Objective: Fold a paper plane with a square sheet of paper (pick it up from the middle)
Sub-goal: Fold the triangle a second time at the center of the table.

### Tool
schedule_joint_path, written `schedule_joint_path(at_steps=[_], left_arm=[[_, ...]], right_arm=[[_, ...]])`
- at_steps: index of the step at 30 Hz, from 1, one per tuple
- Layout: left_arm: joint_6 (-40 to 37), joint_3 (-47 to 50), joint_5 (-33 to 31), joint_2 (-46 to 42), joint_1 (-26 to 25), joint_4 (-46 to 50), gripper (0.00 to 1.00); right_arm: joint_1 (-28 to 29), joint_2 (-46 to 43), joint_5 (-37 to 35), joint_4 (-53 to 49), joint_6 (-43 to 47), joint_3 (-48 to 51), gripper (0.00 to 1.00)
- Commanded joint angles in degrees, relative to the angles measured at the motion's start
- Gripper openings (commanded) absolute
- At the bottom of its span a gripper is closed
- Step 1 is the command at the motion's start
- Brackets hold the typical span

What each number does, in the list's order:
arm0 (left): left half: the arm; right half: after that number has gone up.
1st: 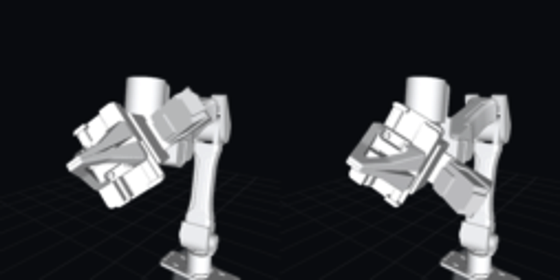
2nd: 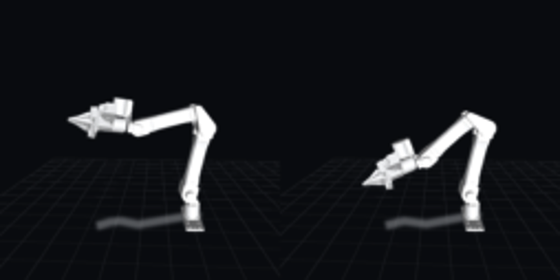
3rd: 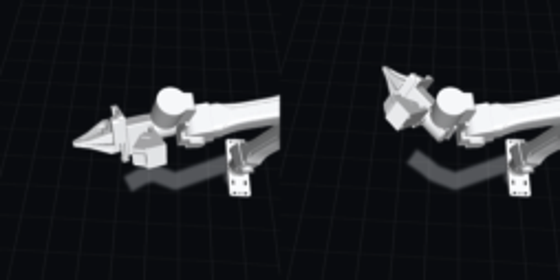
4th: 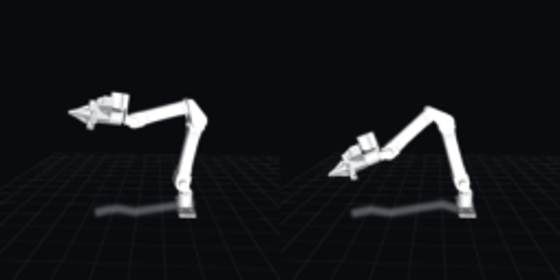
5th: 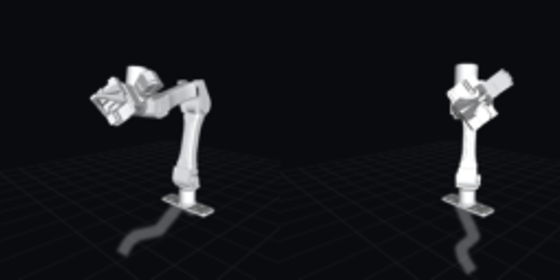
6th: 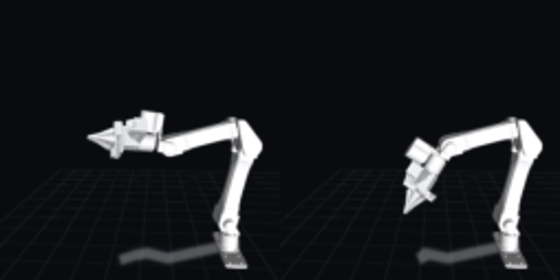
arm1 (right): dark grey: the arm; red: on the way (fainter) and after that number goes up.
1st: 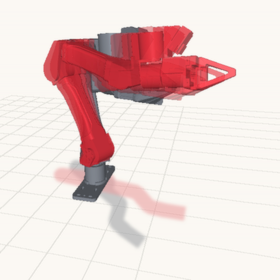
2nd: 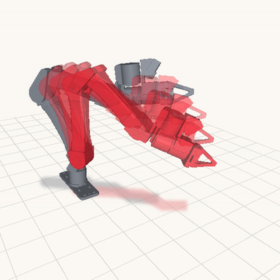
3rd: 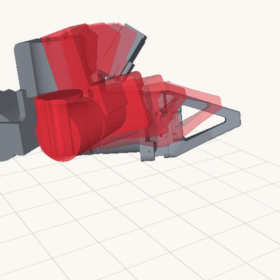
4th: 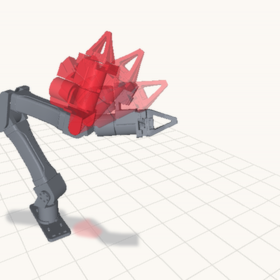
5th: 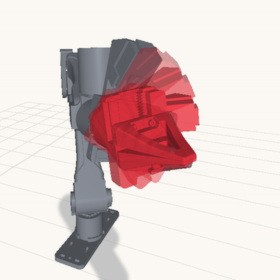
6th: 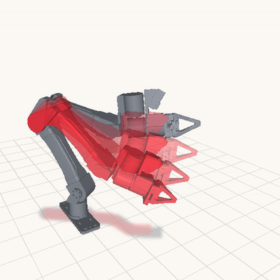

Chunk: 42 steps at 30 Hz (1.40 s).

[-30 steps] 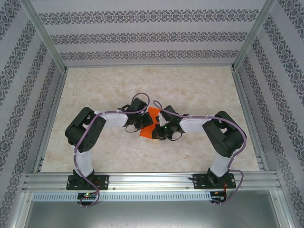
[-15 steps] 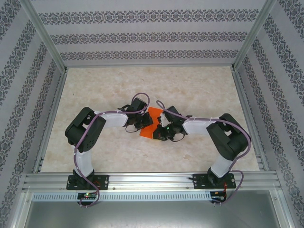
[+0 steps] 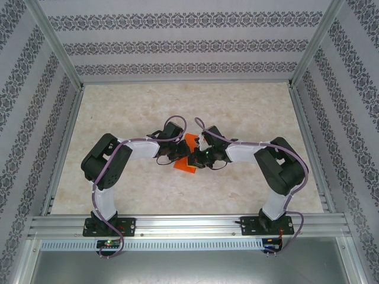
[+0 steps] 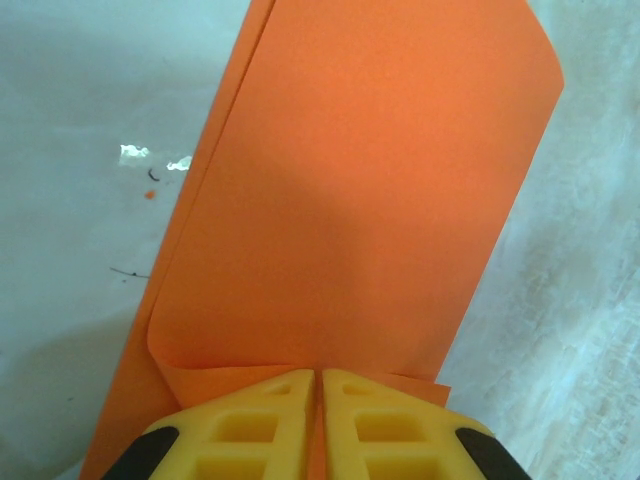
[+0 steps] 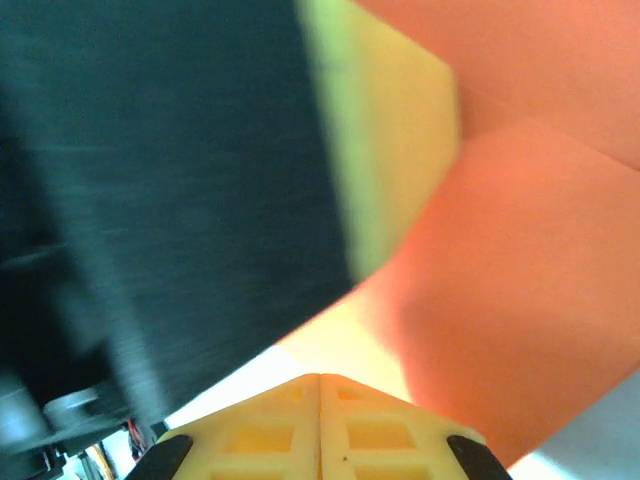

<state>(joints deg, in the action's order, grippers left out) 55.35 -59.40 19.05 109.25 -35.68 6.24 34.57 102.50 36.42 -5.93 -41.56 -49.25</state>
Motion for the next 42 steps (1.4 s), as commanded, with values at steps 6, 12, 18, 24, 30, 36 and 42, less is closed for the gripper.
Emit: schedule_joint_path(at_steps=[6,12,18,24,30,36,42], left_arm=[[-0.3,1.6,-1.6,2.3,-0.1,2.5,0.13],[-0.2,1.5,-1.5,2.6,-0.1,2.2,0.13],[-0.2,1.3,-1.3,2.5,0.0,1.8,0.13],[-0.2,1.2,-0.9,2.1,-0.1,1.5,0.13],[-0.3,1.4,-0.8,1.0,-0.1,1.2,0.14],[-1.5,0.4,-1.1,-1.5,0.0,1.4,0.16],[-0.6,1.5,1.5,-6.4,-0.2,0.7,0.16]], right_arm=[[-0.7,0.6,-1.0,-1.8,0.8,6.0,0.07],[-0.5,-4.4,0.6,-6.7,2.9,5.0,0.08],[-0.6,-8.1,0.4,-5.0,0.8,2.1,0.08],[-0.6,-3.5,-0.1,-2.4,-0.4,-1.2,0.08],[-0.7,2.3,-2.0,0.3,-1.0,2.5,0.06],[-0.7,3.0,-3.1,0.5,-0.8,5.4,0.05],[-0.5,2.8,-3.3,1.5,-1.3,5.1,0.05]])
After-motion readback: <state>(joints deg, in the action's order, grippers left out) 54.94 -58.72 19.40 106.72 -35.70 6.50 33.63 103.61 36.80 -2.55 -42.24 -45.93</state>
